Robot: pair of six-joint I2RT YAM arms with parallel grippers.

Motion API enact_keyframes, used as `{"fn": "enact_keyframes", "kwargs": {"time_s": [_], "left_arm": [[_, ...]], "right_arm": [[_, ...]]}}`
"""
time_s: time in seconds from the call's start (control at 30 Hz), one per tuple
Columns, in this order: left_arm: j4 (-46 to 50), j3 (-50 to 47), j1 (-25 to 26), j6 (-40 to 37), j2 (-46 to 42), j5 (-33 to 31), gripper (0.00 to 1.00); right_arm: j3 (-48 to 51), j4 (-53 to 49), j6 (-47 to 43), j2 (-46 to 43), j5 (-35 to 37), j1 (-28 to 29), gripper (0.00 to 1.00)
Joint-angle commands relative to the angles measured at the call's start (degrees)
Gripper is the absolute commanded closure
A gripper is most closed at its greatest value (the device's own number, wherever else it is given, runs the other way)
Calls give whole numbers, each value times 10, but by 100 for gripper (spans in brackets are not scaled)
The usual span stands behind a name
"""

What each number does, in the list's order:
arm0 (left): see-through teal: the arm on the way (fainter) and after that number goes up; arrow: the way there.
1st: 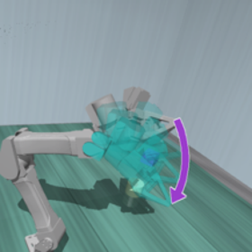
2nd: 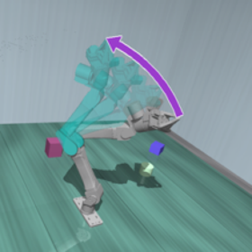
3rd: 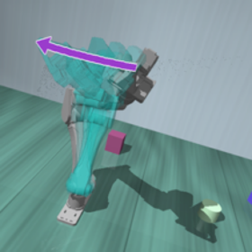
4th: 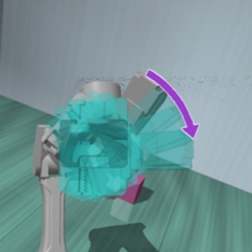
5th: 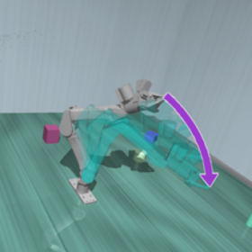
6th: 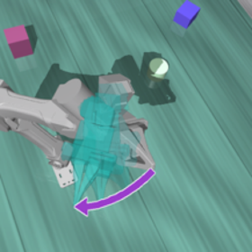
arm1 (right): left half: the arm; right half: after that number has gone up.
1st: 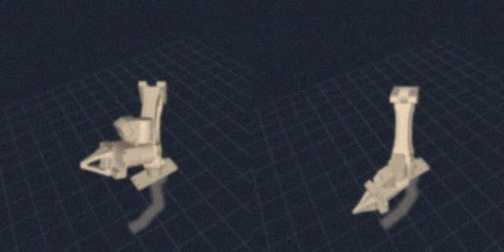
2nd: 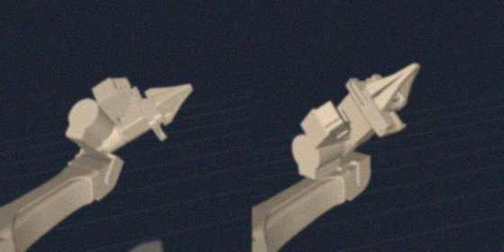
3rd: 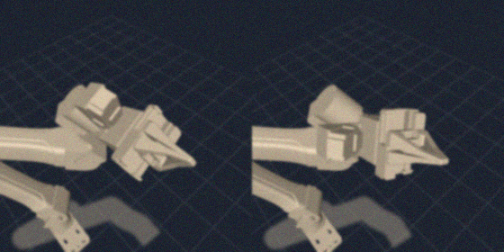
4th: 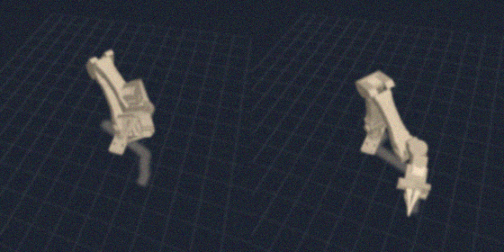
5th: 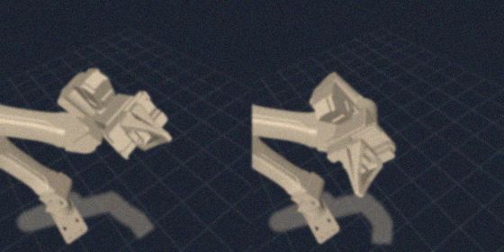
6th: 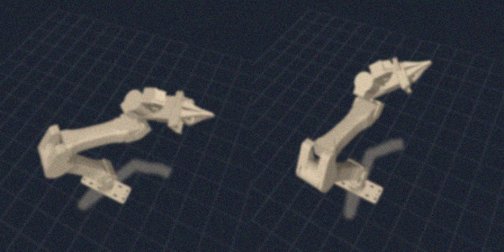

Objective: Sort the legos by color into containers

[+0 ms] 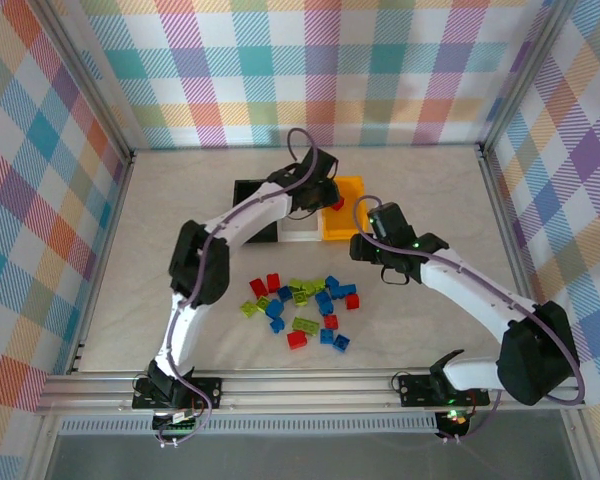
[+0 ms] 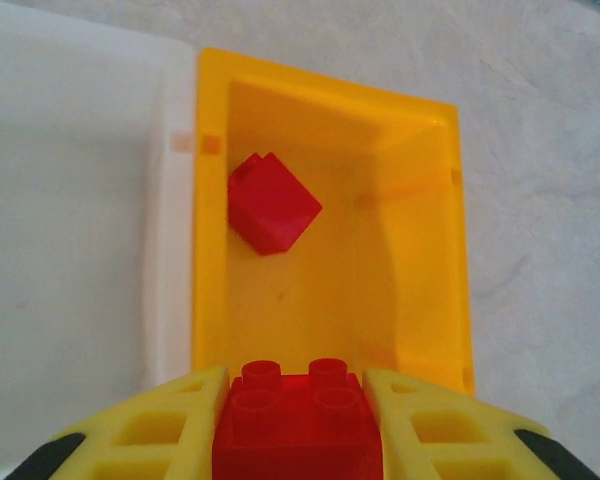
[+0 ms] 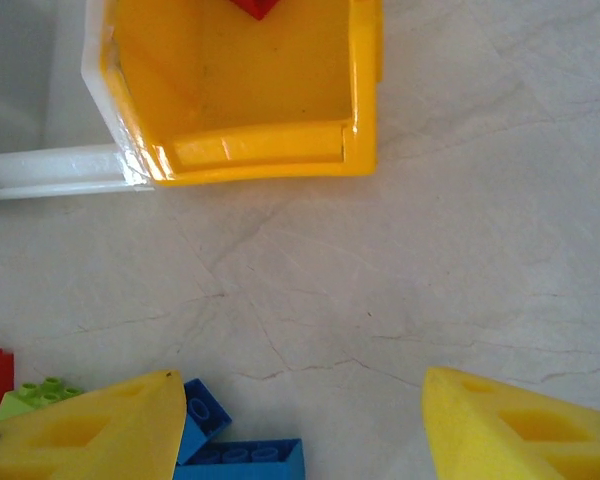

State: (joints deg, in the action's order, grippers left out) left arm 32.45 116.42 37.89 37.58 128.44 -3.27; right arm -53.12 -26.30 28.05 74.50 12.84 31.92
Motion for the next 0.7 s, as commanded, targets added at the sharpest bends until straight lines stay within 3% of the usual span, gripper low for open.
{"fn": "enact_keyframes", "kwargs": {"time_s": [0.0,0.1,0.23,0.4,0.57,0.67], "left_arm": [[71,94,10,-19,53,8,68],[93,146,10,-18,91,5,57],[93,160,10,-16,95,16,33],[80,135,14,-17,38,31,20],[-4,-47,22,-22,-119,33,0],[-37,-174,21,-16,-221,21,0]], "right_arm": [[6,-9,8,-20,4,3,36],[7,-10,8,-24,3,2,36],[5,-10,3,-26,-16,2,31],[0,-16,-6,-23,-59,3,27],[-10,-23,-46,0,-149,21,25],[-19,-23,-61,19,-160,65,25]]}}
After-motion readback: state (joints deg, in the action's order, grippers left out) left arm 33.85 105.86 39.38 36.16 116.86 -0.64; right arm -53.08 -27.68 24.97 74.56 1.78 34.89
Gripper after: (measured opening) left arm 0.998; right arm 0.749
